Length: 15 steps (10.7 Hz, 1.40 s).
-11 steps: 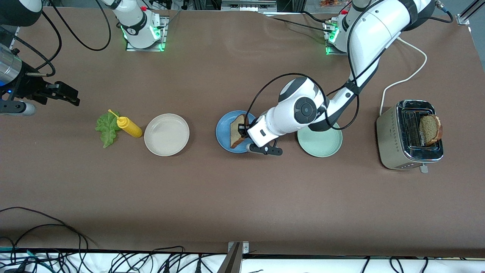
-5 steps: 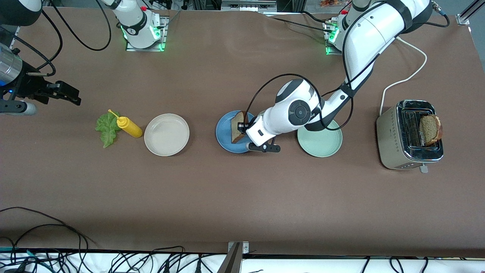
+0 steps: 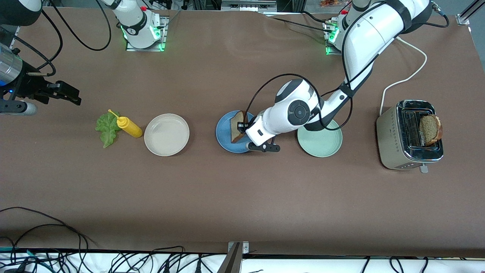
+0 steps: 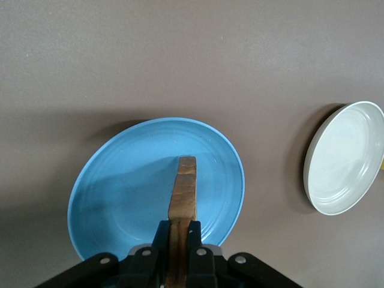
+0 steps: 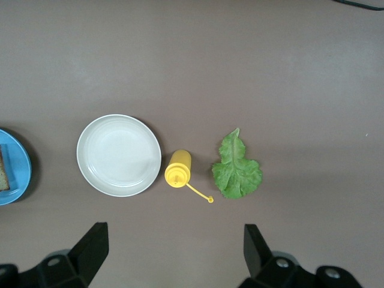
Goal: Make sandwich in blue plate with both arms
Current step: 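Lower the bread onto the blue plate and open the left gripper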
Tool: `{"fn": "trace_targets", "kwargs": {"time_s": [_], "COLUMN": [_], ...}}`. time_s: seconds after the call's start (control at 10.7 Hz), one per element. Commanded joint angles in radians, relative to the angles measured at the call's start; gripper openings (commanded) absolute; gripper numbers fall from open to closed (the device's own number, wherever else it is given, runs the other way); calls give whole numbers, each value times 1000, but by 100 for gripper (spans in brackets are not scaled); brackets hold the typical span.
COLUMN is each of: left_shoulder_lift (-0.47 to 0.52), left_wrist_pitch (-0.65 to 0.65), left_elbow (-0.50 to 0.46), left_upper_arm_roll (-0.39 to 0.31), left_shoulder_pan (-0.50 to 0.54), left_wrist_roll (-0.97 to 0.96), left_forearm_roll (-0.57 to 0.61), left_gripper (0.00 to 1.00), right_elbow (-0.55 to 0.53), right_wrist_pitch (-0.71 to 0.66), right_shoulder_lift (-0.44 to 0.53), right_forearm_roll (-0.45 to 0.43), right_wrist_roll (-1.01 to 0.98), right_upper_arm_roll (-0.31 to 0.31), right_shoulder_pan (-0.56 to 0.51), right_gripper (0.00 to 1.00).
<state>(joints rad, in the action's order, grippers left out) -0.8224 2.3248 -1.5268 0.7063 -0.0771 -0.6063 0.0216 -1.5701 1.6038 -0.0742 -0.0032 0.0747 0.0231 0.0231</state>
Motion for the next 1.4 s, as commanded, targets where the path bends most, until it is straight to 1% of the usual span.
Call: {"fn": "trace_targets", "kwargs": {"time_s": [0.0, 0.19, 0.28, 0.56, 0.75, 0.93, 1.21, 1.3], "left_shoulder_lift": [3, 12, 25, 71, 123, 175, 271, 293], "left_wrist_pitch": [7, -2, -33, -65, -123, -163, -278, -298], "left_elbow": [-4, -3, 0, -1, -1, 0, 2, 4], "left_upper_arm_roll": [10, 10, 10, 7, -4, -13, -65, -67], "left_shoulder_pan": [7, 8, 13, 23, 26, 45, 54, 66], "left_wrist_roll": [-20, -26, -26, -26, -26, -24, -12, -9], "left_forearm_roll": [35, 66, 70, 70, 72, 70, 72, 72], "left_gripper": [100, 100, 100, 100, 100, 100, 100, 100], "right_elbow": [27, 27, 27, 27, 27, 30, 33, 33], "right_wrist_pitch": [-22, -22, -22, -22, -22, -21, -22, -24], "right_shoulder_lift": [-7, -7, -9, -9, -9, -1, -6, -6], "right_forearm_roll": [19, 19, 19, 19, 19, -9, -1, 0], "right_wrist_roll": [-12, -12, -12, -13, -9, 34, 40, 46], "right_upper_arm_roll": [3, 3, 3, 1, 0, 24, 1, 1], "right_shoulder_pan": [-5, -5, -5, -6, -17, 7, 1, 3], "right_gripper": [100, 100, 100, 100, 100, 100, 100, 100]}}
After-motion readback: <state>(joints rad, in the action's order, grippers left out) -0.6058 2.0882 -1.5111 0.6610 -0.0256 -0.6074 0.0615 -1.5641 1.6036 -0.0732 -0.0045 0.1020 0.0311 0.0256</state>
